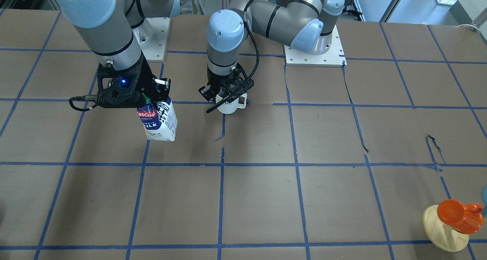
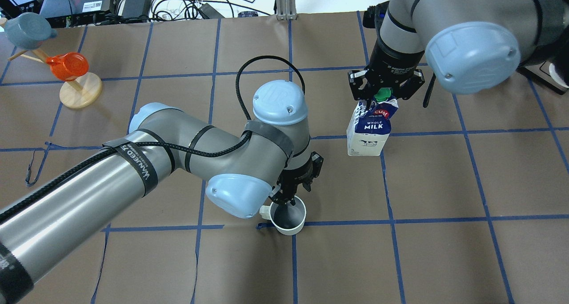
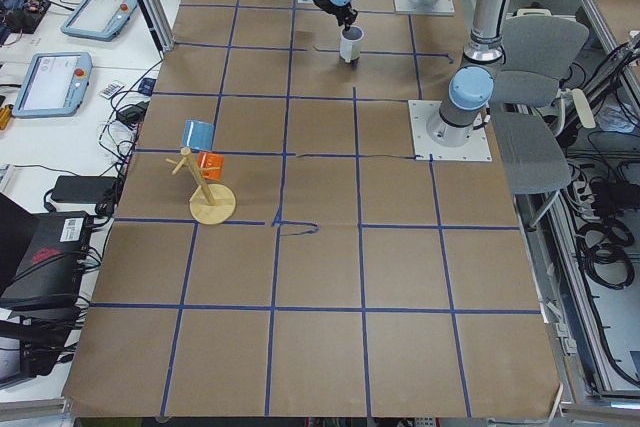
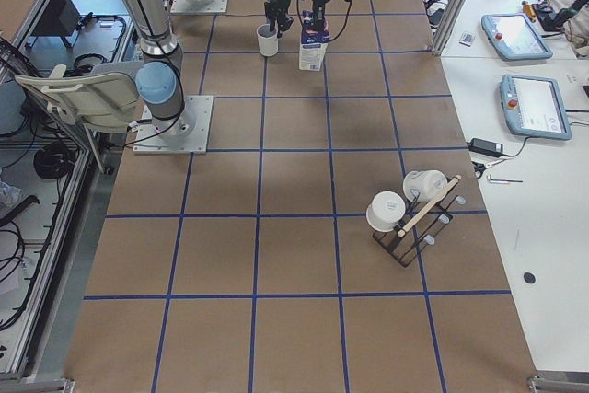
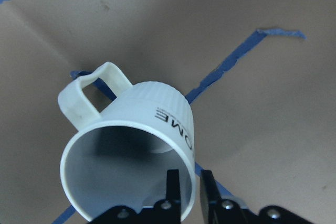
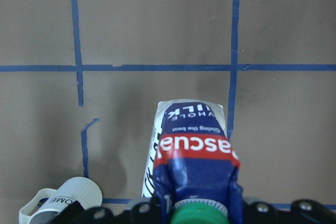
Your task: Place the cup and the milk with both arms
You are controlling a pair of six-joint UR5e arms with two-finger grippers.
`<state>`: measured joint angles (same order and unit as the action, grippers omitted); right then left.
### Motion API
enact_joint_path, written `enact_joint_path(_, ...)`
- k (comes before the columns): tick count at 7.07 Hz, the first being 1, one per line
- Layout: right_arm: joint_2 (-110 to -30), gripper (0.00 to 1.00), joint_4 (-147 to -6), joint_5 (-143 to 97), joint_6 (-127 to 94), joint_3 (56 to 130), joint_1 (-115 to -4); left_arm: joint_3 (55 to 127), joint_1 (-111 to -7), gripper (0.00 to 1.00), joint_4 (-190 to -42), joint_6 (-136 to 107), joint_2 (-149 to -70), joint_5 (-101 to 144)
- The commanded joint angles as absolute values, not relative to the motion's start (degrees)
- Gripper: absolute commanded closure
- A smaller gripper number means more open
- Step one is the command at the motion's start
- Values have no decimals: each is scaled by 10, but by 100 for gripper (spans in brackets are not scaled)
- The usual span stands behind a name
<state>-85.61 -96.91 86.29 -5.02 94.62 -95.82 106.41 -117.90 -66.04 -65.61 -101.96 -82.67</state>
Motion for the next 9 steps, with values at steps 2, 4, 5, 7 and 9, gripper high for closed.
enact_joint_path(2, -902, 100, -965, 857, -37, 1003, -973, 994, -1102, 0, -738, -392, -972, -848)
enact_joint_path(4, -907, 100, -967, 856, -101, 1026, -1025, 937, -1031, 0, -869, -202, -923, -896)
enact_joint_path(5, -907, 100, -968, 861, -126, 1035, -1048, 893, -981, 0, -924, -122, -913, -890)
enact_joint_path(7, -909, 100, -974, 853, -141, 1062, -1065, 860, -909, 0, -983, 37, -898, -892)
enact_joint_path(9, -907, 100, -1027, 853, -161, 1089, -1086, 863, -884, 0, -914, 67, -896, -887)
